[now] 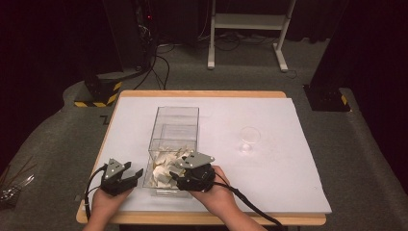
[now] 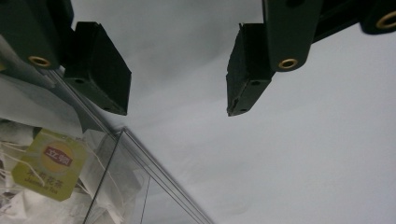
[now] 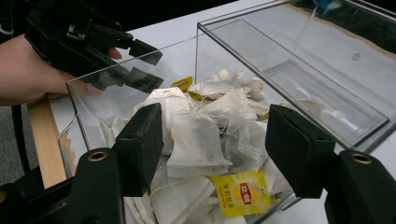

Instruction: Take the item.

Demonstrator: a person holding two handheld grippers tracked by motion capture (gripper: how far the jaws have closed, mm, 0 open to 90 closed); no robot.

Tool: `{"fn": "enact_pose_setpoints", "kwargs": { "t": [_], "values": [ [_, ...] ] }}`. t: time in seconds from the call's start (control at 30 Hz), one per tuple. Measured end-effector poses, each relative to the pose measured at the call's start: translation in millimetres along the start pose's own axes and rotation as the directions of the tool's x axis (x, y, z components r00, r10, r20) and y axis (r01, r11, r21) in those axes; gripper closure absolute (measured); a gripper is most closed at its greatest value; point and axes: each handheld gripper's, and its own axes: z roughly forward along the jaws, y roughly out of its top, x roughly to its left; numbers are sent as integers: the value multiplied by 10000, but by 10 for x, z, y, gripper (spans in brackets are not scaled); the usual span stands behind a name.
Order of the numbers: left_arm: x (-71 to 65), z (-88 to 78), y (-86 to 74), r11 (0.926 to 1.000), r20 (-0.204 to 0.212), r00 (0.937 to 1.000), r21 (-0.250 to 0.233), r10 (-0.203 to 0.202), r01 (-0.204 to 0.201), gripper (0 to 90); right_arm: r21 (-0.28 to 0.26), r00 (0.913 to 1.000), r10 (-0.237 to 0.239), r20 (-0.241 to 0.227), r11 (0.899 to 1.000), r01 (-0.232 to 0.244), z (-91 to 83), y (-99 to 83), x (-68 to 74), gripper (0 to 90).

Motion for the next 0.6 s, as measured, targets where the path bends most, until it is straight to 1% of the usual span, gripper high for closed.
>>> {"fn": "enact_pose_setpoints", "kwargs": {
  "t": [0.1, 0.17, 0.33, 0.37, 0.4, 0.43, 0.47, 0.6],
  "values": [
    [1, 4, 2, 10000, 52, 10000, 33, -6, 6, 404, 276, 9999, -94, -62, 9996, 95, 65, 10, 24, 386],
    [1, 4, 1, 10000, 46, 10000, 27, -29, 29, 404, 334, 9999, -122, -57, 9994, 124, 75, 11, 28, 392],
    [5, -2, -1, 10000, 79, 10000, -7, -16, 16, 403, 844, 9995, -270, -154, 9960, 282, 161, 31, 59, 432],
    [5, -2, -1, 10000, 79, 10000, -7, -16, 16, 403, 844, 9995, -270, -154, 9960, 282, 161, 31, 59, 432],
    [2, -3, -2, 10000, 74, 10000, -49, -54, 55, 404, 1020, 9994, -321, -148, 9942, 334, 185, 31, 69, 448],
    [-1, -6, -4, 9999, 60, 10000, -82, -79, 80, 404, 1020, 9994, -321, -148, 9942, 334, 185, 31, 69, 448],
    [0, -9, -5, 9999, 79, 10000, -99, -43, 44, 403, 1191, 9993, -342, -167, 9922, 360, 209, 28, 74, 457],
    [3, -6, -4, 10000, 109, 9999, -67, -58, 58, 402, 1452, 9992, -369, -163, 9886, 389, 228, 25, 74, 488]
  ]
}}
